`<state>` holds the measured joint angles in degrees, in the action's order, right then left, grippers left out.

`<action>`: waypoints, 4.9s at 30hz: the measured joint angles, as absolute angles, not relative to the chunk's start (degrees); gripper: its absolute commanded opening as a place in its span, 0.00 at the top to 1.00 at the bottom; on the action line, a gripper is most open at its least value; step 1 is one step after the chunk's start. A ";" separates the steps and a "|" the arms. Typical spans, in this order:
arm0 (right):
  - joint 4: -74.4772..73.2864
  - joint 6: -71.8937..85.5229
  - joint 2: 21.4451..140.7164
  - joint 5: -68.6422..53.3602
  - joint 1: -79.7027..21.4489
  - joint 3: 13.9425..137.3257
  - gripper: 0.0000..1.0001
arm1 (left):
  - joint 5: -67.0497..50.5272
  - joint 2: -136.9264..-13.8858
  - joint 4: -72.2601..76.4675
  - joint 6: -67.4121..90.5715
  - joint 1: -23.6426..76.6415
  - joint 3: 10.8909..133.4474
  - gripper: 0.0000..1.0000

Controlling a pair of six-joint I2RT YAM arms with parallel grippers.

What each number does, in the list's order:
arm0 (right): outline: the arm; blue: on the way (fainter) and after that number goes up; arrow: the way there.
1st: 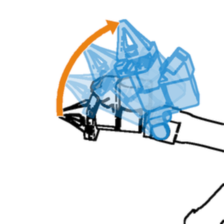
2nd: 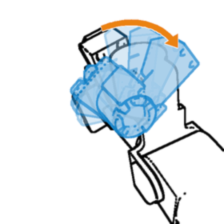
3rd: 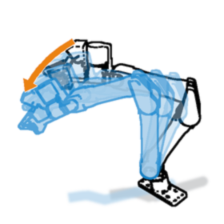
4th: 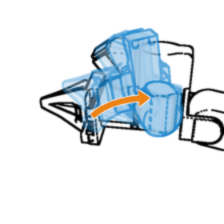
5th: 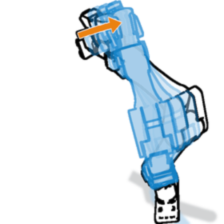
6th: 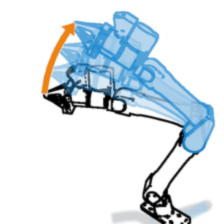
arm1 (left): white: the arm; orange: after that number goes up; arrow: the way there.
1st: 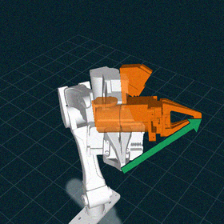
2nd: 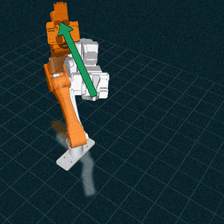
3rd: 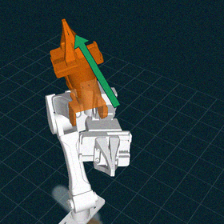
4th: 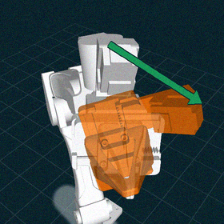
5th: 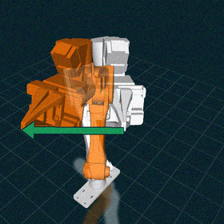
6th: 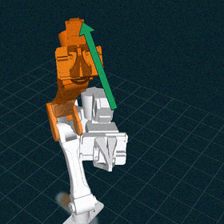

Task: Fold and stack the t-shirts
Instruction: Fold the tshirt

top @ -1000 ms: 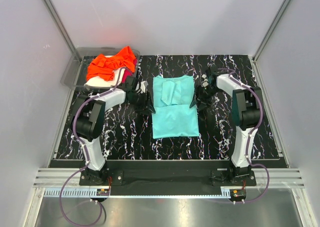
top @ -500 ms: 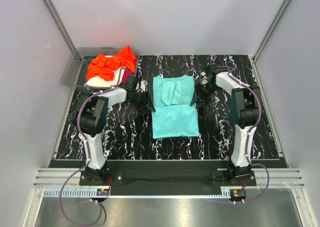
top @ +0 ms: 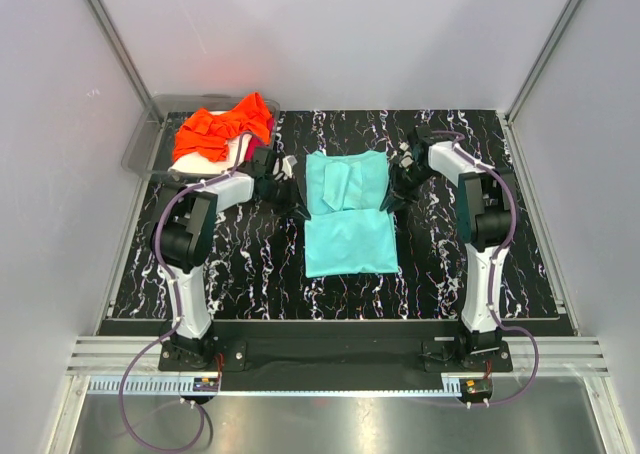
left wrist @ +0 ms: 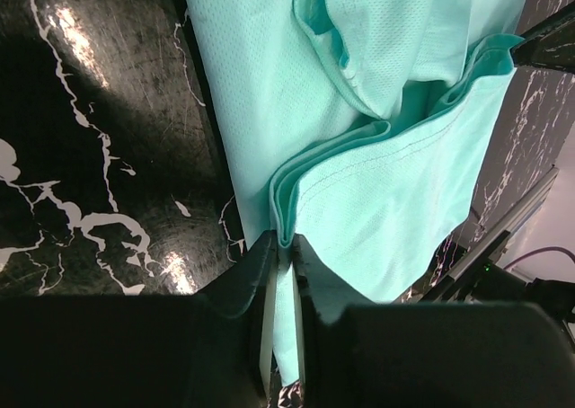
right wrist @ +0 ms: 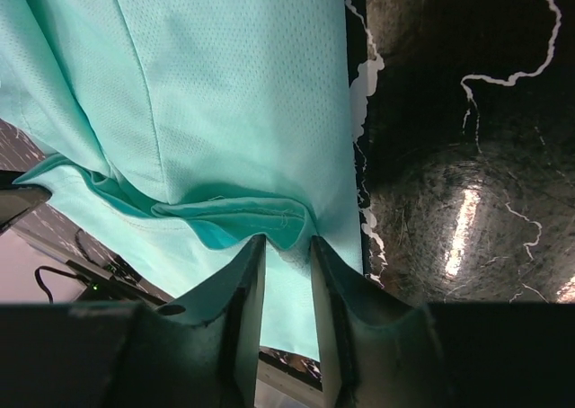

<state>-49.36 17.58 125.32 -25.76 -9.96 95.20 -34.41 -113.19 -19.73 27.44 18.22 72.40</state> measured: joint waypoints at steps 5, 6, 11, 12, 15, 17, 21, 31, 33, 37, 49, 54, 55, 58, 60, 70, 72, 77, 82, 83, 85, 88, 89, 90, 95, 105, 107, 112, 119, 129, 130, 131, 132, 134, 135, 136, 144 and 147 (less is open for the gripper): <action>-49.41 18.22 125.54 -26.17 -9.96 95.20 0.93 | -34.46 -113.43 -19.81 27.46 18.20 72.75 1.00; -49.39 18.44 125.54 -26.13 -9.96 95.20 0.96 | -34.46 -113.43 -19.84 27.44 18.22 72.90 1.00; -49.32 19.53 124.77 -25.45 -9.96 94.04 1.00 | -34.41 -113.03 -19.94 27.24 18.20 72.97 1.00; -49.32 19.79 124.09 -25.15 -9.96 93.38 1.00 | -34.39 -112.75 -20.03 27.24 18.20 72.95 1.00; -49.41 20.45 120.86 -24.32 -9.96 91.18 1.00 | -34.35 -110.78 -20.08 27.27 18.22 72.90 1.00; -49.50 20.80 117.99 -23.22 -9.96 89.86 1.00 | -34.35 -108.88 -20.01 27.29 18.22 72.90 1.00; -49.56 21.02 113.49 -21.71 -9.96 89.32 1.00 | -34.41 -107.26 -19.88 27.38 18.22 73.73 1.00; -49.60 20.99 115.24 -19.92 -8.99 89.80 1.00 | -34.59 -113.01 -19.84 27.66 18.22 80.38 1.00; -49.67 20.84 117.23 -19.92 -8.54 90.63 1.00 | -34.57 -115.07 -19.90 27.64 18.22 81.49 1.00; -49.65 20.34 122.52 -19.90 -7.75 93.38 1.00 | -34.41 -119.59 -20.51 27.20 18.22 84.38 0.99; -54.00 17.74 125.99 -15.73 -4.95 100.18 0.46 | -24.01 -119.68 -30.09 22.09 18.22 92.07 0.52; -56.12 17.30 117.60 -16.45 -4.71 95.81 0.45 | -22.59 -107.09 -32.32 21.32 19.33 85.73 0.61; -56.10 17.54 115.33 -17.30 -5.13 94.43 0.47 | -22.90 -104.68 -32.12 21.26 19.94 84.58 0.63; -53.06 19.94 109.08 -21.82 -8.67 88.42 0.57 | -24.99 -99.79 -29.69 21.82 23.53 80.27 0.69; -50.02 22.13 107.20 -25.43 -11.84 84.18 0.68 | -26.63 -98.85 -27.75 22.63 26.48 76.55 0.74; -38.30 30.35 108.18 -36.71 -16.82 68.03 0.81 | -28.86 -101.86 -22.48 25.56 28.45 58.02 0.79; -37.21 30.50 108.18 -36.64 -16.69 66.11 0.80 | -29.10 -101.82 -21.02 26.00 28.29 55.31 0.80; -36.34 30.35 108.07 -35.75 -16.36 59.94 0.78 | -30.04 -98.28 -16.84 26.85 28.34 49.54 0.78; -36.95 30.44 104.25 -35.29 -14.98 56.84 0.68 | -28.67 -94.13 -18.63 26.83 28.36 47.48 0.73; -37.08 30.44 102.91 -35.05 -14.70 56.90 0.66 | -28.45 -93.36 -19.18 26.83 28.36 47.68 0.73; -37.67 30.41 100.51 -34.87 -14.15 57.91 0.64 | -28.40 -92.29 -20.53 26.89 28.36 48.95 0.73; -38.17 30.33 99.50 -35.07 -13.78 61.67 0.62 | -28.64 -92.18 -21.28 27.55 28.36 53.23 0.73; -38.22 30.30 99.74 -35.24 -13.72 63.02 0.62 | -28.88 -92.40 -21.21 27.86 28.36 54.63 0.73; -38.19 30.35 100.01 -35.57 -13.72 64.20 0.62 | -29.32 -92.79 -20.91 28.27 28.36 56.42 0.73; -37.21 31.44 103.02 -36.56 -16.03 66.39 0.64 | -32.23 -97.30 -15.11 31.18 28.45 59.68 0.74; -33.50 33.01 105.21 -38.15 -21.41 60.47 0.66 | -34.85 -101.65 -10.20 34.11 29.04 50.00 0.75; -33.10 32.62 105.21 -37.98 -19.66 58.00 0.66 | -34.72 -101.06 -9.56 33.98 29.04 49.39 0.75; -33.69 30.98 102.74 -37.41 -12.71 52.05 0.66 | -33.30 -99.00 -11.11 32.42 29.10 48.49 0.74; -38.39 28.42 93.49 -34.30 -8.60 51.18 0.64 | -31.99 -96.03 -16.73 30.39 29.19 49.78 0.68; -40.21 28.25 102.21 -34.17 -7.60 67.16 0.51 | -32.84 -100.92 -16.80 30.98 25.76 65.43 0.67; -39.90 28.29 104.40 -34.28 -7.20 68.90 0.52 | -32.86 -102.26 -16.19 31.16 25.39 66.63 0.67; -39.81 28.27 106.02 -34.41 -6.90 70.15 0.61 | -33.01 -104.68 -15.35 31.57 24.93 68.31 0.67; -39.70 28.25 107.94 -34.68 -6.59 71.48 0.67 | -33.06 -105.67 -15.11 31.77 24.51 68.90 0.67; -39.90 28.42 111.59 -35.44 -6.04 74.15 0.79 | -33.34 -109.25 -14.17 32.38 23.55 70.59 0.67; -39.86 28.60 113.30 -35.79 -5.76 75.55 0.84 | -33.36 -110.89 -14.09 32.58 23.14 71.31 0.67; -39.81 28.84 114.91 -36.29 -5.48 76.82 0.84 | -33.34 -112.29 -14.06 32.60 22.76 71.96 0.67; -39.44 30.70 124.68 -40.01 -2.85 84.84 0.84 | -33.21 -117.75 -14.63 30.74 20.86 78.02 0.67; -39.27 31.53 126.98 -40.71 -1.32 85.95 0.79 | -32.77 -119.48 -16.05 28.56 20.60 80.71 0.66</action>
<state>-39.27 31.53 126.98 -40.71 -1.32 85.95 -32.77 -119.48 -16.05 28.56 20.60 80.71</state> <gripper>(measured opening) 0.177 0.331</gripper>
